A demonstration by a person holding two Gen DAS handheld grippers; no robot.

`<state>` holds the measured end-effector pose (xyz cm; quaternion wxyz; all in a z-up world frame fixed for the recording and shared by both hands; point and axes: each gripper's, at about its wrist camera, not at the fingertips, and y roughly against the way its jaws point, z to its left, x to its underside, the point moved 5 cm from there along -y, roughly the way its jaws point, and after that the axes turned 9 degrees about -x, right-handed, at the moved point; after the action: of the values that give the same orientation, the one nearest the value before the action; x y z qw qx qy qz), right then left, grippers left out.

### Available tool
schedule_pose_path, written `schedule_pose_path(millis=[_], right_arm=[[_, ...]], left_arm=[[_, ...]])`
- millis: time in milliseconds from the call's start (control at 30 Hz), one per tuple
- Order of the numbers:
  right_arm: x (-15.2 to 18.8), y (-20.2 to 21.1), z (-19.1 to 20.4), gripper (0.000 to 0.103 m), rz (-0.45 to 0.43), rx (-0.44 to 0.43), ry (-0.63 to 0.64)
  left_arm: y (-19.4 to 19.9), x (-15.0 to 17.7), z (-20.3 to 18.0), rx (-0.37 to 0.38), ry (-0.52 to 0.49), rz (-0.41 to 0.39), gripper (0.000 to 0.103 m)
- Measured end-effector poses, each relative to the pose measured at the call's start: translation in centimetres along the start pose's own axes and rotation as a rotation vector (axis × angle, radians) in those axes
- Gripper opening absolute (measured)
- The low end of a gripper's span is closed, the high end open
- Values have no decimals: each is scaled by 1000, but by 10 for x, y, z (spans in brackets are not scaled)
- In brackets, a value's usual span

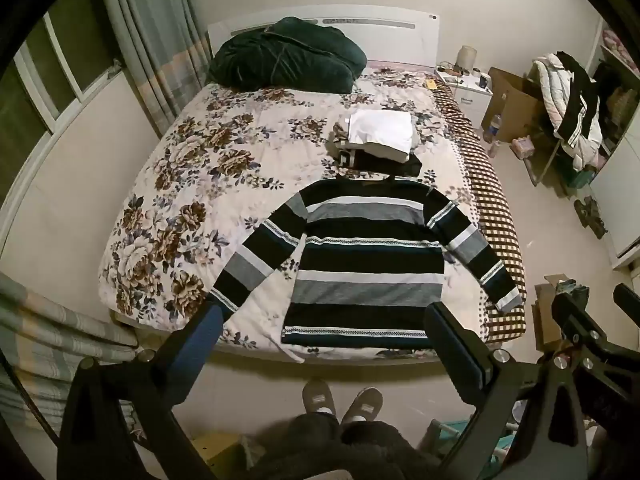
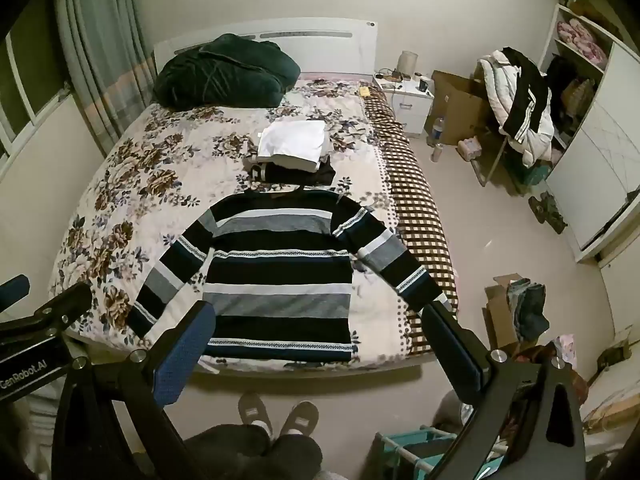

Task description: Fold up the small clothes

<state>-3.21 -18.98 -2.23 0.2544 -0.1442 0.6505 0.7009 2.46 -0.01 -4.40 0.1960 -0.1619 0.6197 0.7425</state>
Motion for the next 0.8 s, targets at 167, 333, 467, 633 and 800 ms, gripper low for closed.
schedule_pose_path(millis=[167, 333, 467, 633, 800], right_arm=[[0, 0, 0, 103, 0, 5, 5], [0, 0, 0, 103, -1, 8, 5], [0, 0, 0, 103, -3, 8, 5], [-1, 1, 3, 103, -7, 5, 4], [-3, 5, 6, 103, -8, 2, 3]], left_arm=[[0, 0, 0, -4, 2, -6, 103], [0, -1, 1, -8, 2, -10, 103], [-2, -3, 1, -14, 1, -13, 103], [7, -7, 2, -9, 2, -18, 103], [16, -18, 10, -12, 5, -22, 103]])
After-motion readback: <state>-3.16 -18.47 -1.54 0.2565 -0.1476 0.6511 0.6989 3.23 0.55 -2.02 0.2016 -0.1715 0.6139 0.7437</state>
